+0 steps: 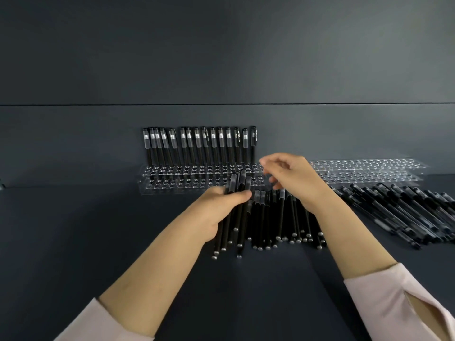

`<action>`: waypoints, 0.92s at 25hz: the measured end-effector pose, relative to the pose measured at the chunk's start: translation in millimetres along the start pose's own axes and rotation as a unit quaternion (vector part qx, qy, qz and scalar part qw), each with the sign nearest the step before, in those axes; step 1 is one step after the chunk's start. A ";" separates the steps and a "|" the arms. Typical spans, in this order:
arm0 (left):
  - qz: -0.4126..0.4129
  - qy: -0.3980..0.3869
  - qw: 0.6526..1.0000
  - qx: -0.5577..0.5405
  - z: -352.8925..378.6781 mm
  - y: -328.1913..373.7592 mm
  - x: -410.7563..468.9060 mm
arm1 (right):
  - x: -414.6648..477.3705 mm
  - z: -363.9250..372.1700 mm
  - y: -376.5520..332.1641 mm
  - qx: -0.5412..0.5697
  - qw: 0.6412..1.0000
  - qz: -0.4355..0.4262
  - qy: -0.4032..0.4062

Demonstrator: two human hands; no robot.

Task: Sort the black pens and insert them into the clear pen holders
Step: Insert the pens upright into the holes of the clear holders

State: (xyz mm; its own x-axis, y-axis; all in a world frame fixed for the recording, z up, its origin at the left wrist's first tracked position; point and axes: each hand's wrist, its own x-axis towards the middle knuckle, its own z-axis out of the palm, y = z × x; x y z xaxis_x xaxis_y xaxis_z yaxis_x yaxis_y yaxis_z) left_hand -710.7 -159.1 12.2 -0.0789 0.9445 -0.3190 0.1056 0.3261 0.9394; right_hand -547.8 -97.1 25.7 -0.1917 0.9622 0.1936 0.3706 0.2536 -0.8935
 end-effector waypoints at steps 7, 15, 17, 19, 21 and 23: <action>0.079 -0.051 0.995 -0.020 -11.0 -4.4 -4.9 | -3.1 18.7 -8.6 0.193 0.976 0.059 -0.078; 0.093 -0.033 0.988 -0.119 -10.2 -7.5 -0.3 | 7.2 1.8 -10.3 0.253 0.964 0.066 0.050; 0.081 -0.018 0.981 -0.176 -11.0 -8.0 2.1 | 15.9 -7.4 -6.5 0.268 0.948 0.013 0.172; 0.058 -0.017 0.968 -0.242 -11.2 -8.7 4.4 | 24.3 -12.5 -2.6 0.220 0.934 -0.045 0.279; 0.035 -0.016 0.964 -0.263 -10.9 -9.5 6.0 | 29.3 -13.2 -3.2 0.157 0.921 -0.096 0.345; 0.024 -0.009 0.967 -0.255 -10.4 -9.7 7.8 | 32.5 -11.9 -7.9 0.114 0.911 -0.133 0.374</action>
State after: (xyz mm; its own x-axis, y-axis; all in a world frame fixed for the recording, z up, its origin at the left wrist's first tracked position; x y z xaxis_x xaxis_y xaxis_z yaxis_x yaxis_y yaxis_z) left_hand -722.6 -155.3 2.0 -0.0688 0.9601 -0.2711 -0.3945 0.2234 0.8913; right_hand -546.1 -66.7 43.9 0.4571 0.6900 0.5612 0.1871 0.5422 -0.8191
